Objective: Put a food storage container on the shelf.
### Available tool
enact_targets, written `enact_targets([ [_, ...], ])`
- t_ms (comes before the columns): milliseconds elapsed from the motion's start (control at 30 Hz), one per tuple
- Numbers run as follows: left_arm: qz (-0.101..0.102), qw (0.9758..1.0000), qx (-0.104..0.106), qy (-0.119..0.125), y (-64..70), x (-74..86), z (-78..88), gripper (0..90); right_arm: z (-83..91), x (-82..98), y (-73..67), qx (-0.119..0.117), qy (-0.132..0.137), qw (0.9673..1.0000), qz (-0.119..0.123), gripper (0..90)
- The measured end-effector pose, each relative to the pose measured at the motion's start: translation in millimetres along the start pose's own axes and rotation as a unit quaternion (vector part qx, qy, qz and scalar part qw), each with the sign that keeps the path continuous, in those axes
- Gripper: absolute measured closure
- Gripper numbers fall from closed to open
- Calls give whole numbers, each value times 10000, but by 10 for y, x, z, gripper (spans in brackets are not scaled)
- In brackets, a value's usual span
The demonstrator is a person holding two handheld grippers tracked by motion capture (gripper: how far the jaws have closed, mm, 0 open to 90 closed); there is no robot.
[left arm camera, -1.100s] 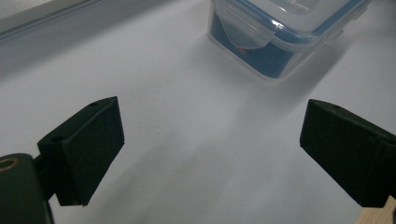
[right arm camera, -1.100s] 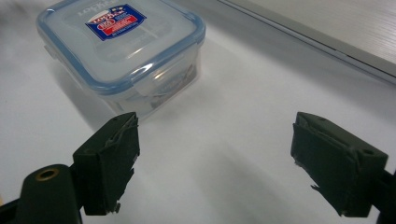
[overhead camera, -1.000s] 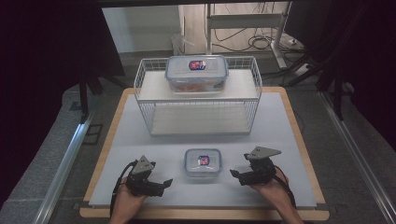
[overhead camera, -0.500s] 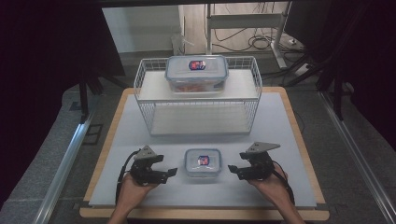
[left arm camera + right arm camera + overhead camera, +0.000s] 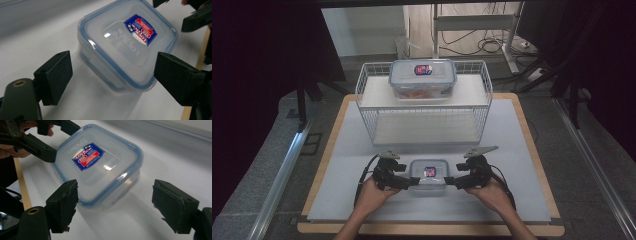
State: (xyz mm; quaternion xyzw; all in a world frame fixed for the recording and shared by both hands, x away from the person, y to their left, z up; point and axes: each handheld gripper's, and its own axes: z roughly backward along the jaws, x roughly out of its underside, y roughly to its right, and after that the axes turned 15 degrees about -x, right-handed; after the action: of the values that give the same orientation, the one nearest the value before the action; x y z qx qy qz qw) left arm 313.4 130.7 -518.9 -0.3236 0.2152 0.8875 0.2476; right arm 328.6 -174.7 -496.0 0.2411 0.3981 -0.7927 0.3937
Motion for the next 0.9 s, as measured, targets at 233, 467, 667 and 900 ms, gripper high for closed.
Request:
enact_targets([
  [233,223,9992,299,-112,3,-22,-96,154,-196,-45,72,-469,-143,9981,-374,184],
  [467,269,9990,314,-144,-4,3,-42,244,-190,-35,119,-711,-135,9948,-722,279],
  [667,363,9988,334,-16,-5,38,29,352,-108,10,74,-652,-56,9956,-666,397],
  [900,437,9980,453,92,5,134,124,462,-11,98,39,-800,238,9934,-782,531],
])
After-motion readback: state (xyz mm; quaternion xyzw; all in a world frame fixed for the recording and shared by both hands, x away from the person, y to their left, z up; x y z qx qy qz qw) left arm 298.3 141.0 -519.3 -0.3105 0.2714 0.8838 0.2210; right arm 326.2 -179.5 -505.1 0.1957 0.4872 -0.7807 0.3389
